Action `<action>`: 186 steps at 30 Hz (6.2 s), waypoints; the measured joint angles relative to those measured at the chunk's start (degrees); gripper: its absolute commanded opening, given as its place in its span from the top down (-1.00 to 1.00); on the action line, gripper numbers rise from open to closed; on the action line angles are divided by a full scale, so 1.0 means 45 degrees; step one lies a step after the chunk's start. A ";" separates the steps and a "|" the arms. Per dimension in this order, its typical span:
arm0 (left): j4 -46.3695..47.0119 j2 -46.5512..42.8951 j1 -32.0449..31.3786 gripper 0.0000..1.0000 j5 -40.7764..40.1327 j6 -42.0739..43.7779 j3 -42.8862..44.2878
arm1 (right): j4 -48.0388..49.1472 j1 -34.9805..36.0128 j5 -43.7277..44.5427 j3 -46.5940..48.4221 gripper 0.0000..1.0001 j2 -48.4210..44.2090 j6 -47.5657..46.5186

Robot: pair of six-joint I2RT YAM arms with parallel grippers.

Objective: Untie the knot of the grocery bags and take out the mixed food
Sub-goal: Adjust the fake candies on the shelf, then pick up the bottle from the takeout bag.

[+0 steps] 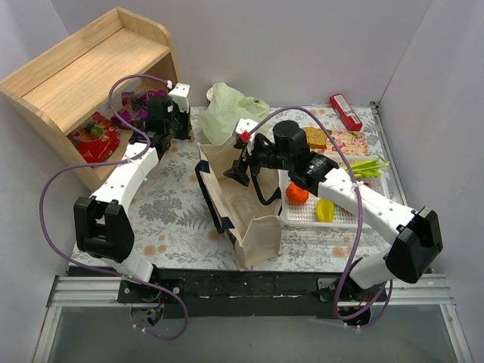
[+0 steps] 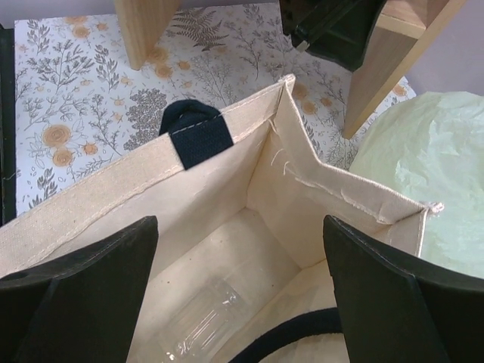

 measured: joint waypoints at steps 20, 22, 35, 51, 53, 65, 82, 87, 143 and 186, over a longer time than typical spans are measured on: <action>-0.1268 -0.0525 0.2443 1.00 -0.1195 0.1166 0.0097 | 0.0461 -0.0034 -0.0087 -0.1141 -0.93 -0.0641 0.0209; -0.1311 -0.0568 0.2429 1.00 -0.1166 0.1200 0.0058 | 0.0505 -0.0034 -0.0092 -0.1141 -0.93 -0.0641 0.0219; -0.1336 -0.2540 0.0427 -0.04 -0.1292 0.1914 -0.1311 | -0.0228 -0.0034 -0.0092 -0.0996 -0.90 -0.0865 -0.0403; -0.3444 -0.1889 -0.1360 -0.62 0.4444 0.2647 0.0602 | -0.2113 0.1855 0.0845 -0.2822 -0.88 -0.0991 -0.0811; -0.3968 -0.1069 -0.1501 -0.59 0.4911 0.2885 0.1073 | -0.2220 0.1841 0.0981 -0.3220 -0.89 -0.1234 -0.0821; -0.6722 0.2239 -0.2069 1.00 0.5605 0.3400 0.4556 | -0.2501 0.1831 0.1258 -0.4075 -0.86 -0.2550 -0.1574; -0.3555 -0.6615 -0.4007 1.00 0.6358 0.2851 -0.1069 | -0.2229 0.1967 0.2409 -0.4469 -0.76 -0.2997 -0.2487; -0.3002 -0.6620 -0.4056 1.00 0.5634 0.2516 -0.2040 | -0.1273 0.2040 0.2720 -0.4454 -0.65 -0.1919 -0.1316; -0.2424 -0.5625 -0.4187 -0.85 0.2773 0.1341 -0.1953 | -0.4551 -0.1593 -0.3745 0.1700 0.97 -0.3084 -0.3177; 0.1307 0.1209 -0.0641 -0.92 1.5416 -1.2070 0.2195 | -0.0141 -0.1938 -0.4765 -0.3075 0.97 -0.3895 -2.1250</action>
